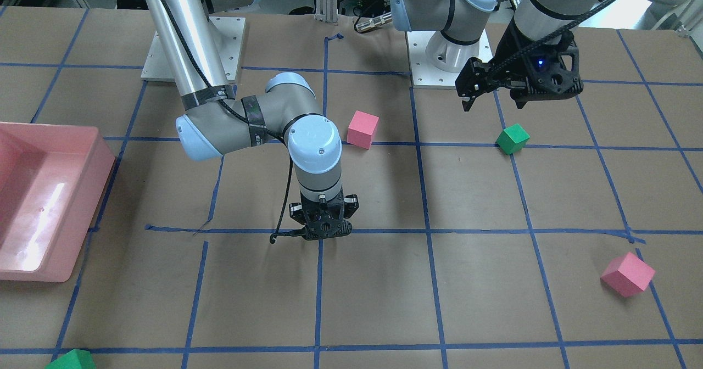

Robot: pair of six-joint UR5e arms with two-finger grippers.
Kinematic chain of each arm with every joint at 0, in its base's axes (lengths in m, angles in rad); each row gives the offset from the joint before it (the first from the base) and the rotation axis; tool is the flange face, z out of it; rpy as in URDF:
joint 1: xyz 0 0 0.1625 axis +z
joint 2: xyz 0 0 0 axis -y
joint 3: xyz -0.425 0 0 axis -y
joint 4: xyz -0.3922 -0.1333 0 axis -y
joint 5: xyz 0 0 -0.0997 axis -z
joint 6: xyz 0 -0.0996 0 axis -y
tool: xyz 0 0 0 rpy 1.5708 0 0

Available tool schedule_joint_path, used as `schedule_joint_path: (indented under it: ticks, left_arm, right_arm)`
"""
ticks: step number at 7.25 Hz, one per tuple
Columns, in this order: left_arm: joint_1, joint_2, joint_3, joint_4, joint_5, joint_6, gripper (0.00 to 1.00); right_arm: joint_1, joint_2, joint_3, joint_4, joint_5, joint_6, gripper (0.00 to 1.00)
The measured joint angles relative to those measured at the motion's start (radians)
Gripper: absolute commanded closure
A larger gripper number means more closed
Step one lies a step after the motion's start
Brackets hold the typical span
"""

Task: Align button upright
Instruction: 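Carry the switch to the table center and set it down, then raise the right gripper away while the left arm reaches toward the switch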

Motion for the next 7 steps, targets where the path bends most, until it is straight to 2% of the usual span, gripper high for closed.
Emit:
schedule_joint_path:
  ticks: [1,4,6,7]
  left_arm:
    - [0.000,0.000,0.001,0.002,0.001,-0.002,0.00]
    - [0.004,0.001,0.012,0.011,0.007,0.000,0.00]
    - [0.014,-0.002,0.011,0.025,0.010,0.000,0.00]
    - [0.032,-0.008,0.007,0.050,0.007,0.001,0.00]
  right_arm:
    - [0.000,-0.001,0.003,-0.001,0.011,0.000,0.31]
    - [-0.001,-0.012,0.000,0.000,0.021,-0.009,0.04]
    - [-0.013,-0.051,-0.041,0.049,0.016,-0.015,0.03]
    - [-0.039,-0.094,-0.074,0.144,0.007,-0.031,0.00]
